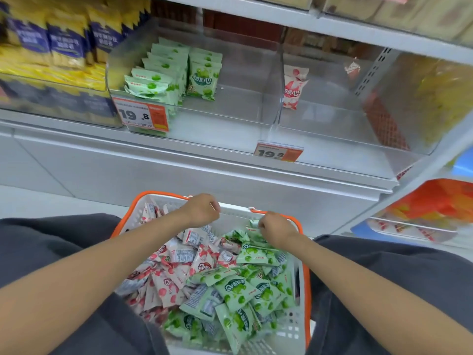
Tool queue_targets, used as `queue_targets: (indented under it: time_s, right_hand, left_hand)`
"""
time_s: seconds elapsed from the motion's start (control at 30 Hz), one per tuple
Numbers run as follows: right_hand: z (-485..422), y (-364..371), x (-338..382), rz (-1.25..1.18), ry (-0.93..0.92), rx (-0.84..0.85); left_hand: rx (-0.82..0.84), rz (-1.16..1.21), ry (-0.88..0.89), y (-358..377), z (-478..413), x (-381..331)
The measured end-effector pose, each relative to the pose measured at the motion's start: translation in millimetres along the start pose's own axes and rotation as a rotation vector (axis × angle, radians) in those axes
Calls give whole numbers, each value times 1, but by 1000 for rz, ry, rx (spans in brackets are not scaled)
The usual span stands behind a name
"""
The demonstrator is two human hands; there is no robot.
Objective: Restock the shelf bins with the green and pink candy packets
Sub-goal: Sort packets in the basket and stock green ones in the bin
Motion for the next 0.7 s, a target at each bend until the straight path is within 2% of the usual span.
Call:
queue_targets:
  time_s: [0.1,0.17,0.27,0.4,0.5,0.57,0.7]
  right_hand:
    - [9,-43,30,-252,-135,-79]
    - [21,-75,45,-435,-202,-115]
    - [34,-112,55,-654,-229,-175]
    - [31,-138,49,-895,-180,-230]
    - [28,-143,49,-1143,-118,-126]
    - [29,-143,58,-1182,-117,-65]
    - [32,-177,78,-1170,-247,-149]
  left_hand:
    - [111,43,10,7,2,1]
    - [119,161,74,7,4,-6]
    - [32,325,159,-2,4,-22]
    - [-78,422,182,-26,2,-32]
    - [-182,414,188,-52,2,-37]
    - [-277,425,236,-72,1,-46]
    - [-351,397,370,-121,2,-75]
Point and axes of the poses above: each hand's wrist, its own z-axis away from the middle knuckle, its own y-axis out of the palm, x = y × z, the point moved 5 cm from there along -z, towards the middle knuckle, and after that the axes turned 12 degrees about y, right-handed, at the moved point
